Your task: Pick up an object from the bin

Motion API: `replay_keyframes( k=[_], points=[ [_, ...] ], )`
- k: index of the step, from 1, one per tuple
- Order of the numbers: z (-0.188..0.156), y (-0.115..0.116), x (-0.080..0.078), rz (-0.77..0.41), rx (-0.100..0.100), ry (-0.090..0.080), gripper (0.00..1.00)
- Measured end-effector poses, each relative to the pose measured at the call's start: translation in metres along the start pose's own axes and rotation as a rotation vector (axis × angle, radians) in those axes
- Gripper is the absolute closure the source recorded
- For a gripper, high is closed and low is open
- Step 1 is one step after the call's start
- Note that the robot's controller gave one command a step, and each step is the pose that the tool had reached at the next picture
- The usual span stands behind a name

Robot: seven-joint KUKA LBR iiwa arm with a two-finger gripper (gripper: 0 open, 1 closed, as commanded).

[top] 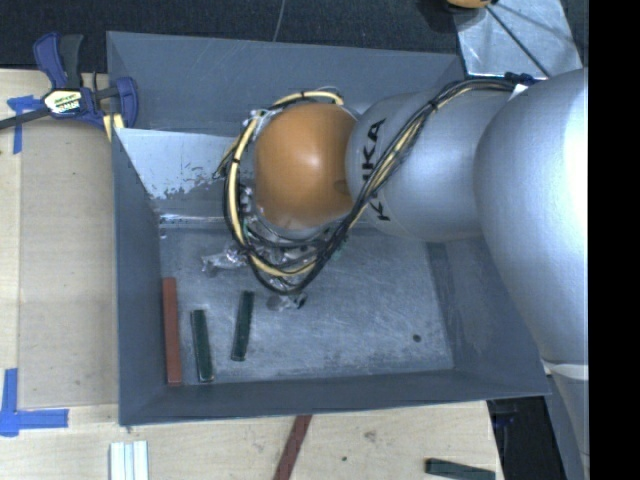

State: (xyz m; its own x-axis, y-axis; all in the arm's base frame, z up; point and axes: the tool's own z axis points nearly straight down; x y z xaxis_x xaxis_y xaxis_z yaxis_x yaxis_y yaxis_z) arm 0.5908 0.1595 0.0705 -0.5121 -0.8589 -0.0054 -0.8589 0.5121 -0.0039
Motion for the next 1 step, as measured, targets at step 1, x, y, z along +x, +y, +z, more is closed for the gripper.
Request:
replay_keyframes(
  k=[1],
  points=[
    [-0.0003, 0.0215, -0.0176, -0.461, -0.004, 0.0, 1.0]
  ],
)
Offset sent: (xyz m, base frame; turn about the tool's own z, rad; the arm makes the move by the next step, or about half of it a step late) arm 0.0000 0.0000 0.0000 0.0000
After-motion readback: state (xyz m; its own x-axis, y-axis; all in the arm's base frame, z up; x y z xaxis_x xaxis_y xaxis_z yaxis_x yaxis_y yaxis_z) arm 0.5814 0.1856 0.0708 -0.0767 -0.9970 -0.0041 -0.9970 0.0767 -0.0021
